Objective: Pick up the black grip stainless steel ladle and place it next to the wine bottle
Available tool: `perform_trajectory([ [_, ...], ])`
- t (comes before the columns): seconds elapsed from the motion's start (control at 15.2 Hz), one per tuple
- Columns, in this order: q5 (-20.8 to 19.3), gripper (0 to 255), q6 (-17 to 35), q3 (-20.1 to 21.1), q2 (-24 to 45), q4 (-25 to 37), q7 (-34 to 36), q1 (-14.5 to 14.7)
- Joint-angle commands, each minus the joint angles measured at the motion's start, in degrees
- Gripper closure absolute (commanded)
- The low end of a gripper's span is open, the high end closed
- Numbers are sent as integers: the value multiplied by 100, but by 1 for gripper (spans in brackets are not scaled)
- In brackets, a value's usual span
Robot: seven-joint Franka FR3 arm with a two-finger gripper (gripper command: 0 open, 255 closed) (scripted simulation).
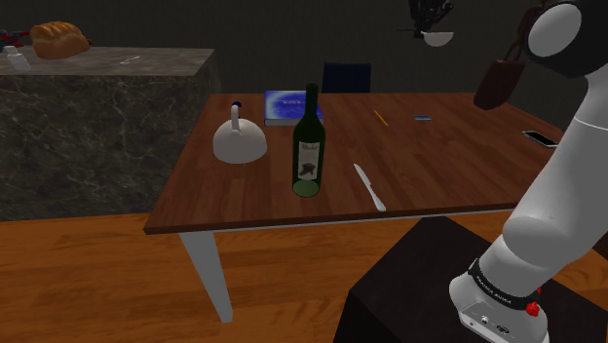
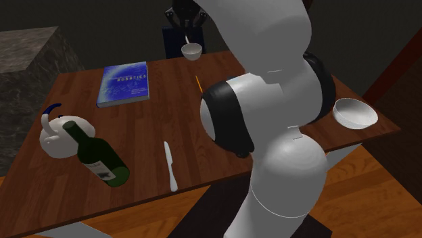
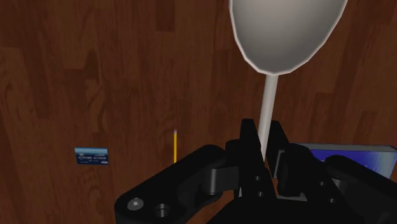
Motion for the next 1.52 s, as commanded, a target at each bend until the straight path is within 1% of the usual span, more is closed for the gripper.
perform_trajectory([
  [0.0,-55,255,53,128,-110,-118,317,204],
  [0.4,-129,255,203,512,-202,-246,1188,734],
  [0.79,-140,255,242,867,1,14,2019,1208],
  [1.12,-129,255,158,1123,417,587,2681,1584],
  [1.25,-121,255,74,1216,666,948,2940,1729],
  [1.32,-112,255,-30,1286,918,1324,3147,1842],
  [1.45,-154,255,274,1277,683,786,3124,1890],
])
